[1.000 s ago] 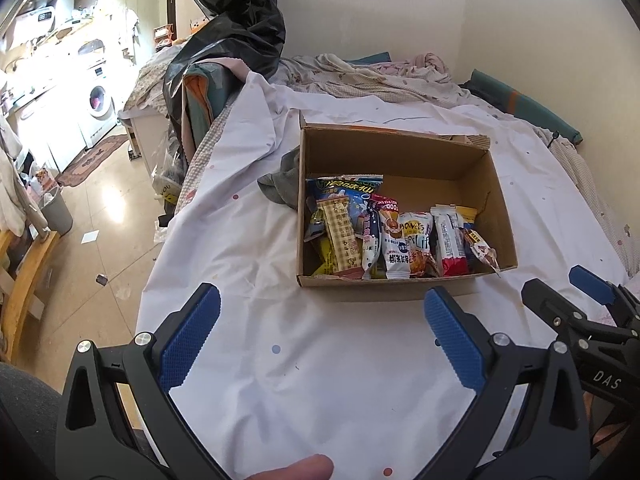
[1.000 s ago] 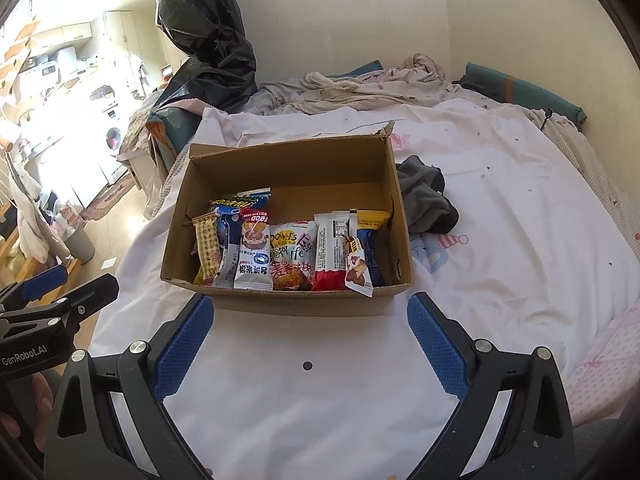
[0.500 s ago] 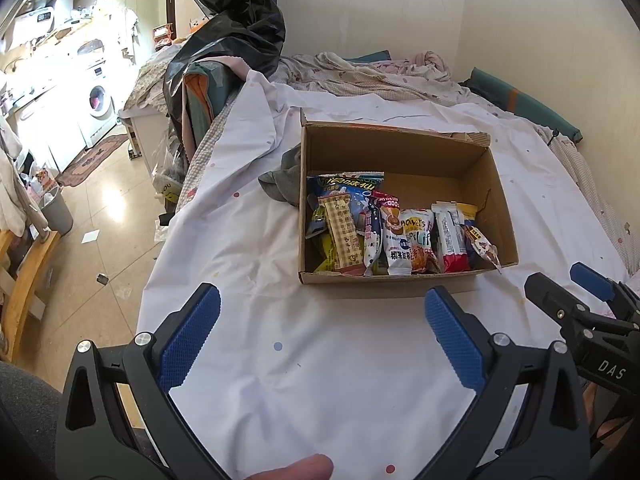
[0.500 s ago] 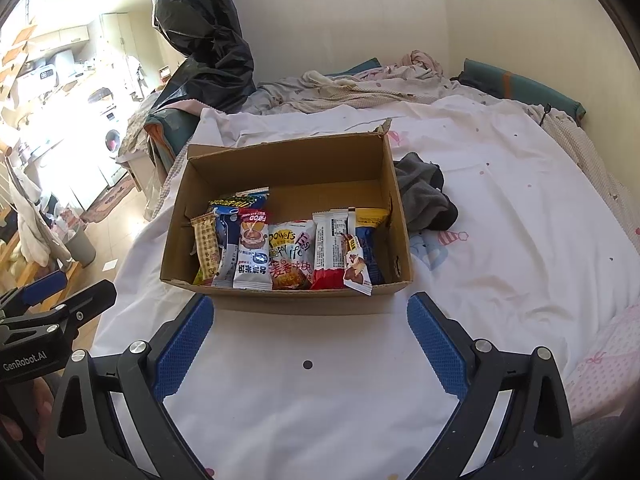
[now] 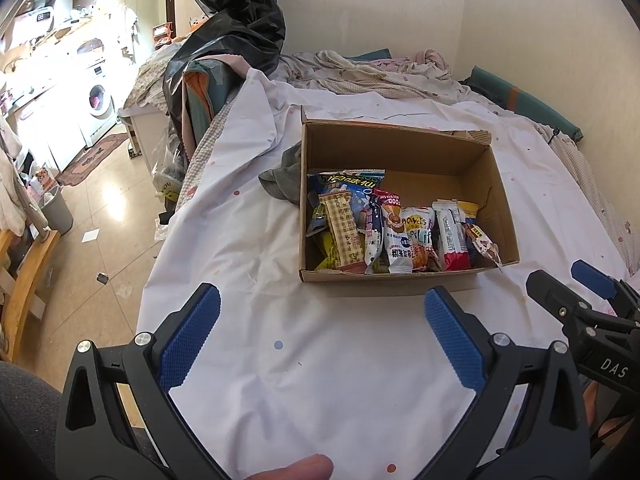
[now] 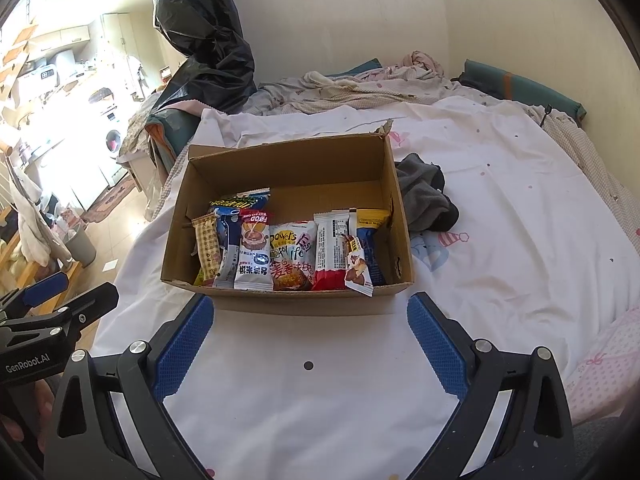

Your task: Organize snacks

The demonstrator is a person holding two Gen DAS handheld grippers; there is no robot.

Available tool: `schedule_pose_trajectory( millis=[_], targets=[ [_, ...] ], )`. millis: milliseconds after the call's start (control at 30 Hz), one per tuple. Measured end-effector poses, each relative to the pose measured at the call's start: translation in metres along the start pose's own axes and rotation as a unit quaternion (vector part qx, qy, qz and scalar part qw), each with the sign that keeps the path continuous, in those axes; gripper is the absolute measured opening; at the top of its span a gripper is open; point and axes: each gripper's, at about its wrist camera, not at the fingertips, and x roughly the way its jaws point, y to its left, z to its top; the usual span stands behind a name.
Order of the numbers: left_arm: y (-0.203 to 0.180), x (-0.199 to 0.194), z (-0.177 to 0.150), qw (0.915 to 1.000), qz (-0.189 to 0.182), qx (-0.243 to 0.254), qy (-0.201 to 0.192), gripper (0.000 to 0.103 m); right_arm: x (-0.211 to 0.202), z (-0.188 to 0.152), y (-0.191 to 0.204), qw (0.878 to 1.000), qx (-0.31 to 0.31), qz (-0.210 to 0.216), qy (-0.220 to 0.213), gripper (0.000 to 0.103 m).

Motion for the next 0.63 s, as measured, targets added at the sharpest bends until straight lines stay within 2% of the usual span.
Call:
schedule_pose_trajectory(
  millis=[633],
  targets=[
    [-0.0016,0.0016,0.0000,1.0000,-0.006,-0.004,0.005,0.101,-0.0001,-0.0002,0.0007,1.000,0.003,0.000,0.001,0.100]
  ],
)
